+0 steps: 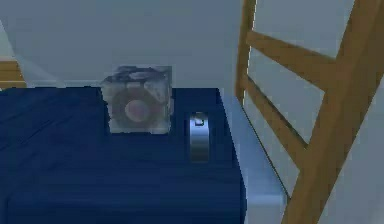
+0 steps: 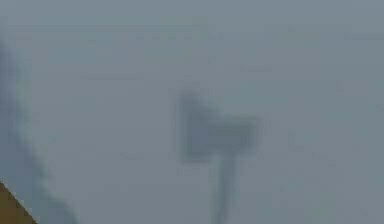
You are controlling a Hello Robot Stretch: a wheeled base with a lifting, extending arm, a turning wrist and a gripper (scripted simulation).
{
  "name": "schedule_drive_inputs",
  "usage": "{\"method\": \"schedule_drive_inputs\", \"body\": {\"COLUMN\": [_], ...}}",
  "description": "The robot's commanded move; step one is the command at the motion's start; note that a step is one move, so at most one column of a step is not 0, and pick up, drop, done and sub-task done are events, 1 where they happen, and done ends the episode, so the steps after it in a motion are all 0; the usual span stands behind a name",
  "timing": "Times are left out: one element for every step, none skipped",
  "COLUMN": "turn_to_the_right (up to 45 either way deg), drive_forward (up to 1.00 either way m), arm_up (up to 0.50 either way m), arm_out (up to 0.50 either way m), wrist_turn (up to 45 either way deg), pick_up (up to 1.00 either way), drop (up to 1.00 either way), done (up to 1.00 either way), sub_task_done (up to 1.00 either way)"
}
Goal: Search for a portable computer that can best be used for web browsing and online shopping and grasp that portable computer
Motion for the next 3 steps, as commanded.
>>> {"method": "schedule_drive_inputs", "body": {"turn_to_the_right": [-45.0,-45.0,-45.0], "drive_forward": [0.00,0.00,0.00], "arm_up": [0.00,0.00,0.00], "arm_out": [0.00,0.00,0.00], "wrist_turn": [0.0,0.0,0.0], "pick_up": [0.00,0.00,0.00], "drop": [0.00,0.00,0.00], "done": [0.00,0.00,0.00], "sub_task_done": [0.00,0.00,0.00]}}
